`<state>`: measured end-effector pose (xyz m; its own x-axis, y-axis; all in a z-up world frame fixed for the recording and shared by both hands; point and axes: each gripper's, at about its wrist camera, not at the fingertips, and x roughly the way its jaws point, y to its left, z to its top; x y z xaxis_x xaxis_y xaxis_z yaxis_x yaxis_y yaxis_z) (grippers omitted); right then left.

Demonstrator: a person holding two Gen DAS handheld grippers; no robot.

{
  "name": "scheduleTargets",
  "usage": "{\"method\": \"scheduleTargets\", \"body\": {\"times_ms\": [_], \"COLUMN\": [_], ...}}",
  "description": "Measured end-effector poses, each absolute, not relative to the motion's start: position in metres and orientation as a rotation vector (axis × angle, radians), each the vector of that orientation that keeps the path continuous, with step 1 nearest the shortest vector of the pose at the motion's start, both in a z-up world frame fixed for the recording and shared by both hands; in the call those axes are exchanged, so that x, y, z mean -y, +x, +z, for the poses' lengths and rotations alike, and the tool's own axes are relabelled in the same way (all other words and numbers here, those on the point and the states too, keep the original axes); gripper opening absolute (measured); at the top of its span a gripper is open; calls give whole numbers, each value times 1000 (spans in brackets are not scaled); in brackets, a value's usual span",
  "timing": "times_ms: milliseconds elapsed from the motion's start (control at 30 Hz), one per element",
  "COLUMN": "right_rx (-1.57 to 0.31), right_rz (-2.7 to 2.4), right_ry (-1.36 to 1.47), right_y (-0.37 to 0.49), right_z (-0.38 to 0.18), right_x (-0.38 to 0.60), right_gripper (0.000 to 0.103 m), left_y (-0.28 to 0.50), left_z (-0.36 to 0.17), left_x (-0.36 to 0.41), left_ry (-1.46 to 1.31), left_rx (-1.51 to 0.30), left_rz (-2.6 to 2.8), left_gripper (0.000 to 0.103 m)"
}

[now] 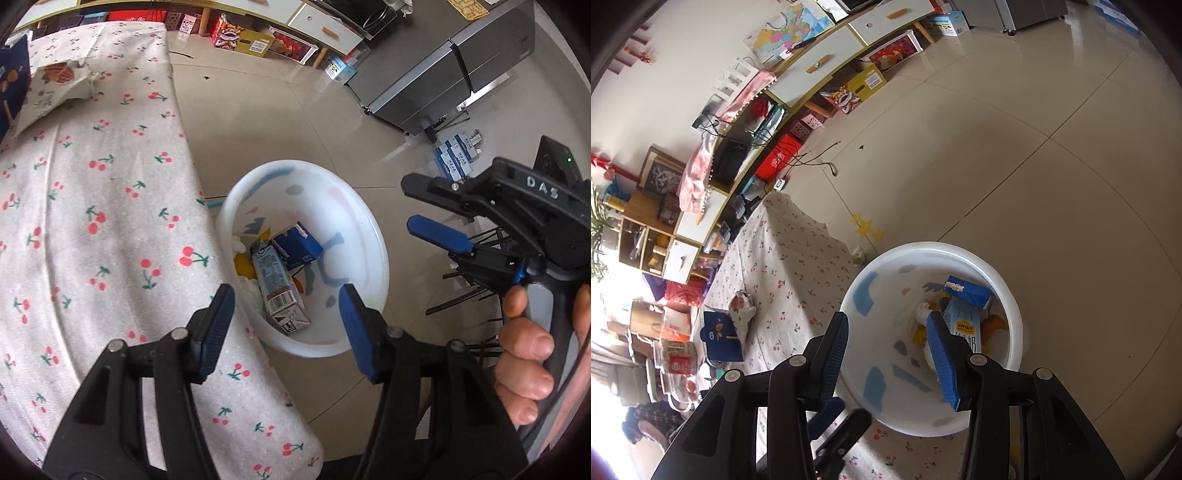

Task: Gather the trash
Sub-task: 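Move the left gripper back to the table and grasp the green sponge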

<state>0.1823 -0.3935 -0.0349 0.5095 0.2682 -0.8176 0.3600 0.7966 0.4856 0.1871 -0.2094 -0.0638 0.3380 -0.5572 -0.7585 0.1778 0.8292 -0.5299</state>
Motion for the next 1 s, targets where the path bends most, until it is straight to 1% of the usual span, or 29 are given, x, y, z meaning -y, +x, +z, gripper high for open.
{"method": "scheduleTargets", "body": {"times_ms": [300,467,567,633,700,767,833,933,1000], "right_rx": [-1078,-1102,-1113,-1121,-1133,-1147,-1162,-1182,-1194], "right_rz": [-70,-57,-47,-39,-33,-29,-19,8,17], "right_ry": [640,597,565,549,534,512,492,487,476], "right_y": [188,197,202,205,208,211,214,220,223], "right_z": [-36,-38,-38,-39,-40,-42,-43,-47,-50], "right_x": [384,368,357,351,344,336,328,317,310], "right_gripper": [45,46,46,46,47,47,47,47,47], "left_y": [174,171,171,169,174,177,181,190,196], "left_z": [-47,-42,-36,-34,-32,-30,-29,-32,-37], "left_x": [142,103,67,49,32,18,10,4,3], "left_ry": [-356,-285,-254,-221,-190,-175,-168,-137,-114], "left_rx": [-1120,-1103,-1095,-1092,-1095,-1101,-1102,-1109,-1131], "left_rz": [-371,-255,-193,-145,-96,-59,-50,-46,-36], "left_gripper": [60,60,60,61,65,67,68,73,74]}}
